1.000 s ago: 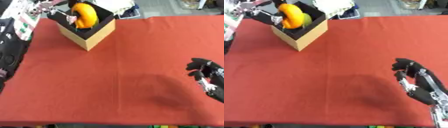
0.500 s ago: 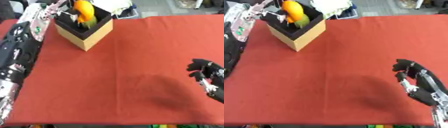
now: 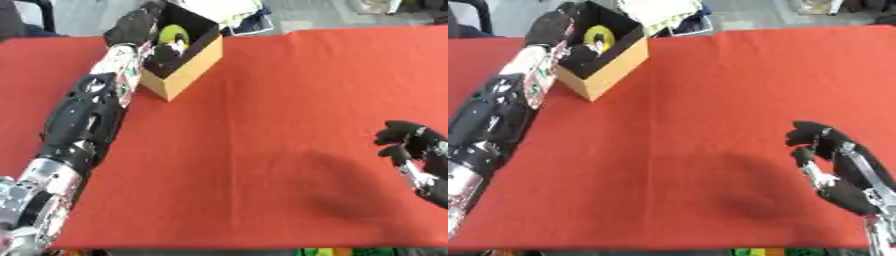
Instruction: Pick up objects on the table and place them in the box.
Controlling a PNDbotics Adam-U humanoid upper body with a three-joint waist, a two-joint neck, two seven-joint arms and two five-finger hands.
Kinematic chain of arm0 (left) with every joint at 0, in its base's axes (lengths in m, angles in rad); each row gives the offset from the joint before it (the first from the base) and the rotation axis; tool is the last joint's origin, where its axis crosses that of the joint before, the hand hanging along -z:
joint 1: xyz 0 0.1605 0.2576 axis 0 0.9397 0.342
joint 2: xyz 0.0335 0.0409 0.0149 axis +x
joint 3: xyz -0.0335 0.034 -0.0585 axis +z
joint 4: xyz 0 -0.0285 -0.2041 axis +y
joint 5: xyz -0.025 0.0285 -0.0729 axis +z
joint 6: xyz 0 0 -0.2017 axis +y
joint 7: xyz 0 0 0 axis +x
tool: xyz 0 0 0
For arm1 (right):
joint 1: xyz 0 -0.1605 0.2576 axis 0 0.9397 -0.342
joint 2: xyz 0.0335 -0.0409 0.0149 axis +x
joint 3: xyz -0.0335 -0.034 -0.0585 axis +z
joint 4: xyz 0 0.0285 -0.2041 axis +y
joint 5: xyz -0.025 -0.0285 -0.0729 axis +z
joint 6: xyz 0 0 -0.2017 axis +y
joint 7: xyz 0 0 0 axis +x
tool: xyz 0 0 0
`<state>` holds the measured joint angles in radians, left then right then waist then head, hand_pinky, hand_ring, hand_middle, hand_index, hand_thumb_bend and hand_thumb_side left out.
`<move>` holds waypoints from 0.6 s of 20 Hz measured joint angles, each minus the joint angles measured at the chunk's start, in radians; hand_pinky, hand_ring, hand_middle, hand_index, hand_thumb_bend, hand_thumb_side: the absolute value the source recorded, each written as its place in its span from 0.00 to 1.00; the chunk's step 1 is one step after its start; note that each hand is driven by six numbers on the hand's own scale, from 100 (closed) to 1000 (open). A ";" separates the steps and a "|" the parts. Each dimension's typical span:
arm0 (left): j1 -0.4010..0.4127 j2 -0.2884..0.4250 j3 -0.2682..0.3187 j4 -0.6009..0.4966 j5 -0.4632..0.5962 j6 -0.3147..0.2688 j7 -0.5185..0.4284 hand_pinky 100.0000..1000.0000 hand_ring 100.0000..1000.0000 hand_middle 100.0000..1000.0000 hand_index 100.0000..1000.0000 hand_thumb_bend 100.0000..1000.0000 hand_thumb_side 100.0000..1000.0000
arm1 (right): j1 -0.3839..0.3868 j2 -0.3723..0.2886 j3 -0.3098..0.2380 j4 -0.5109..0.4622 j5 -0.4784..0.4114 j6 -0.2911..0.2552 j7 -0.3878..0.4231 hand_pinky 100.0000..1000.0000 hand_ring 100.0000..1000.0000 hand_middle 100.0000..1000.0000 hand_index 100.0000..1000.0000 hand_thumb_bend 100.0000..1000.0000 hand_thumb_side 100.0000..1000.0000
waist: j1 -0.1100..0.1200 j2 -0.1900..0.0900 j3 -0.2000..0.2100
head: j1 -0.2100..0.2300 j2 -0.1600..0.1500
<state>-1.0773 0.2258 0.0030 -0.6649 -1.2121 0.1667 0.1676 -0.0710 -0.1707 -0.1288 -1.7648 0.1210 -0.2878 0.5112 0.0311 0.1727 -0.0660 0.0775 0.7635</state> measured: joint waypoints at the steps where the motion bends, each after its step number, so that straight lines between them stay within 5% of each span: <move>1: 0.001 0.001 0.002 -0.001 0.030 0.004 0.021 0.75 0.75 0.86 0.98 0.00 0.79 | 0.000 0.000 0.000 0.000 0.000 0.000 0.000 0.61 0.70 0.68 0.85 0.00 0.41 | 0.000 0.000 0.003 | -0.001 0.000; 6: 0.033 0.039 -0.026 -0.107 0.285 -0.057 0.061 0.72 0.69 0.72 0.90 0.00 0.73 | -0.002 0.000 -0.005 0.000 0.000 0.000 -0.003 0.61 0.70 0.68 0.85 0.00 0.41 | -0.005 0.001 0.023 | -0.013 0.000; 12: 0.185 0.162 -0.107 -0.509 0.747 -0.148 -0.011 0.69 0.63 0.62 0.83 0.00 0.75 | -0.003 0.000 -0.010 0.000 0.000 0.000 -0.009 0.61 0.70 0.68 0.85 0.00 0.41 | -0.010 0.001 0.046 | -0.023 -0.001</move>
<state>-0.8927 0.3880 -0.1038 -1.1741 -0.4650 0.0187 0.1564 -0.0744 -0.1706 -0.1383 -1.7644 0.1210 -0.2882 0.5023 0.0212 0.1736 -0.0201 0.0541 0.7627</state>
